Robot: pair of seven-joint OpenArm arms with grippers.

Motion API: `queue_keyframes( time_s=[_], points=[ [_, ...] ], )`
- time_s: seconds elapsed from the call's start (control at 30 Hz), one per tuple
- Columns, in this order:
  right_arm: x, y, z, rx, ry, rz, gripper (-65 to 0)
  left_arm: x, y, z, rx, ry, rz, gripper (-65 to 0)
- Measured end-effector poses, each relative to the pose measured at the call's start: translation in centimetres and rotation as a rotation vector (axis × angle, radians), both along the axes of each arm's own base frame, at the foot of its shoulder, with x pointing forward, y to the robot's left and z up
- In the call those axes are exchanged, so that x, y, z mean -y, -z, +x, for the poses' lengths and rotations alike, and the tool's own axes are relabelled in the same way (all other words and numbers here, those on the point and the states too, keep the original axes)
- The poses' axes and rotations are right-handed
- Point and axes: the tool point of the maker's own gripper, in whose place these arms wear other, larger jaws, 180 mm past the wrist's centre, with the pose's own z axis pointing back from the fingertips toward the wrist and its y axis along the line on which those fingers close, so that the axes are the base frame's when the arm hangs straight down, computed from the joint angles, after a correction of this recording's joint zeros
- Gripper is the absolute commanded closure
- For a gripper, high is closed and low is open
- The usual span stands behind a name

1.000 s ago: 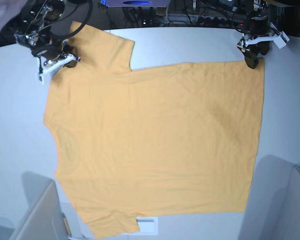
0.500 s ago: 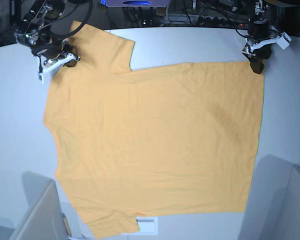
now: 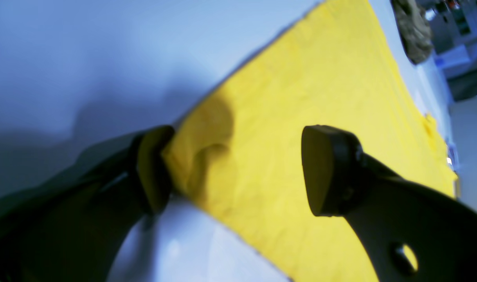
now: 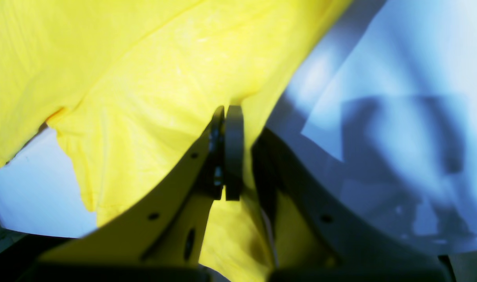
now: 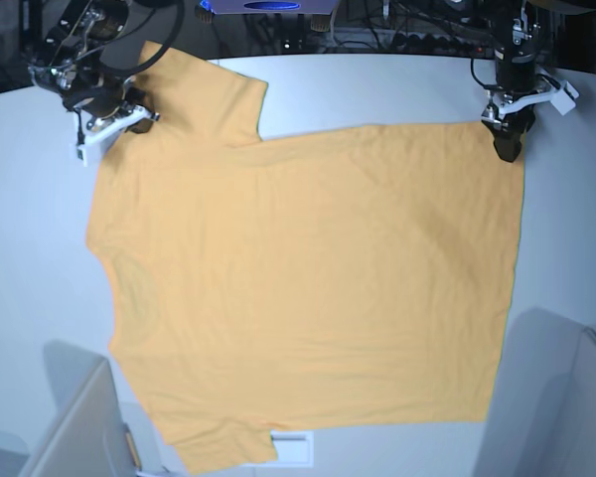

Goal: Fold the T-shirt properly
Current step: 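Lower the left gripper onto the hem corner and close it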

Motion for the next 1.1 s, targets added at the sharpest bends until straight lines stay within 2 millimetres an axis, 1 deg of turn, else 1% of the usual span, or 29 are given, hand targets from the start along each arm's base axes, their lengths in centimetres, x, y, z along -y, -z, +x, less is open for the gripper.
queue_keyframes(
  time_s=[0.27, 0.43, 0.47, 0.53, 0.67, 0.8, 0.83, 1.1],
  points=[
    [0.0, 0.0, 0.0, 0.0, 0.0, 0.0, 0.0, 0.2, -0.1, 0.6, 0.008, 0.011, -0.01, -48.4],
    [0.0, 0.0, 0.0, -0.001, 0.0, 0.0, 0.0, 0.2, 0.0, 0.5, 0.007, 0.011, -0.01, -47.9],
    [0.0, 0.0, 0.0, -0.001, 0.0, 0.0, 0.0, 0.2, 0.0, 0.5, 0.006, 0.011, -0.01, -45.7],
    [0.0, 0.0, 0.0, -0.001, 0.0, 0.0, 0.0, 0.2, 0.2, 0.4, -0.009, 0.023, 0.003, -36.7],
    [0.0, 0.0, 0.0, -0.001, 0.0, 0.001, 0.0, 0.6, 0.8, 0.1, -0.058, 0.068, 0.043, -14.5],
    [0.0, 0.0, 0.0, -0.001, 0.0, 0.001, 0.0, 1.0, 1.1, -0.1, -0.072, 0.078, 0.034, -1.0],
    [0.0, 0.0, 0.0, -0.001, 0.0, 0.001, 0.0, 1.0, 1.1, -0.2, -0.074, 0.077, 0.035, 0.0],
    [0.0, 0.0, 0.0, 0.0, 0.001, 0.0, 0.0, 1.0, 1.2, -0.5, -0.08, 0.08, 0.037, 0.0]
  ],
)
